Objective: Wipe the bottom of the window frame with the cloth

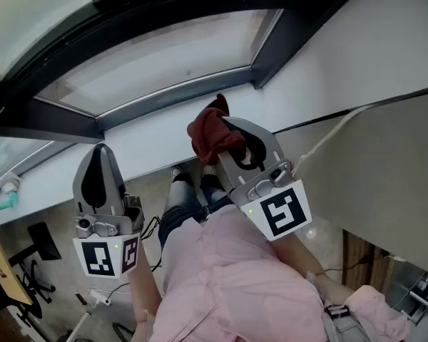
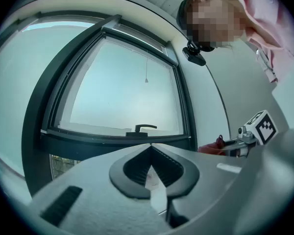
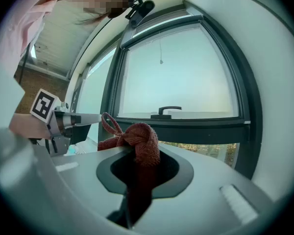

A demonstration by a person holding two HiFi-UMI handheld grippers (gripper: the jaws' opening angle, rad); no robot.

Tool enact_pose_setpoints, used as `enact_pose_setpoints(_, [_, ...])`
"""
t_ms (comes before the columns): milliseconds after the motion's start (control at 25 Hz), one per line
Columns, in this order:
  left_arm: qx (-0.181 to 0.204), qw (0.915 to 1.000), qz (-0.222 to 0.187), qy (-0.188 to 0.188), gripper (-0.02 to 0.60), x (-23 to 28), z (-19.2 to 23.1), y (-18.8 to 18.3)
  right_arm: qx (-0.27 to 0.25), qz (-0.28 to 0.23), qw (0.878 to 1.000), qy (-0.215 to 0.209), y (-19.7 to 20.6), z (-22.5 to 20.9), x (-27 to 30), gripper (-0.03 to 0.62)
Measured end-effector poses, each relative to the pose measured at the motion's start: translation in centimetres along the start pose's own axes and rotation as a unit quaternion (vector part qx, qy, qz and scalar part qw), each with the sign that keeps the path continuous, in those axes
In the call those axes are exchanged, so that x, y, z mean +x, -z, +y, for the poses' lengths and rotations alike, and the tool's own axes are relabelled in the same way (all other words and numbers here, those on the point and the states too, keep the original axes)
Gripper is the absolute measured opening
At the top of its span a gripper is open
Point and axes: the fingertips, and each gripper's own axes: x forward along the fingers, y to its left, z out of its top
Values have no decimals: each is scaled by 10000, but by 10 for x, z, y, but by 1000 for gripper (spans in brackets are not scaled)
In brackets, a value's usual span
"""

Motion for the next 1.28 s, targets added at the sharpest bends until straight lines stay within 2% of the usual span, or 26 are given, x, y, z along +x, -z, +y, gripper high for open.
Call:
enact_pose_setpoints(160, [39, 9998, 93, 165, -3, -9, -5, -7, -425, 378, 9977, 362, 2, -13, -23, 52])
enact_pose_setpoints(360, [39, 9996, -23, 295, -3, -26, -6, -24, -400, 194, 9962, 747, -24, -18, -47, 52])
enact_pose_setpoints(520, [121, 9991, 40, 399, -3, -59, 7, -34, -411, 43, 9943, 980, -41, 10, -67, 52])
enact_pose_setpoints(680, [-39, 9991, 72, 426, -3, -109, 27, -55, -377, -52, 9927, 1146, -56, 49, -85, 55])
enact_pose_setpoints(880, [35, 9980, 388, 495, -3, -177, 46, -60, -324, -77, 9887, 1461, -69, 93, -118, 57])
enact_pose_setpoints(1040, [-187, 9984, 482, 238, -3, -211, 69, -48, -351, -34, 9882, 1492, -62, 125, -132, 57])
enact_pose_setpoints(1160, [-594, 9962, 619, -152, -3, -226, 85, -40, -309, 158, 9904, 1337, -52, 141, -131, 57])
enact_pose_setpoints(1280, [-735, 9953, 593, -225, -3, -230, 86, -39, -422, 221, 9907, 1271, -52, 144, -132, 57])
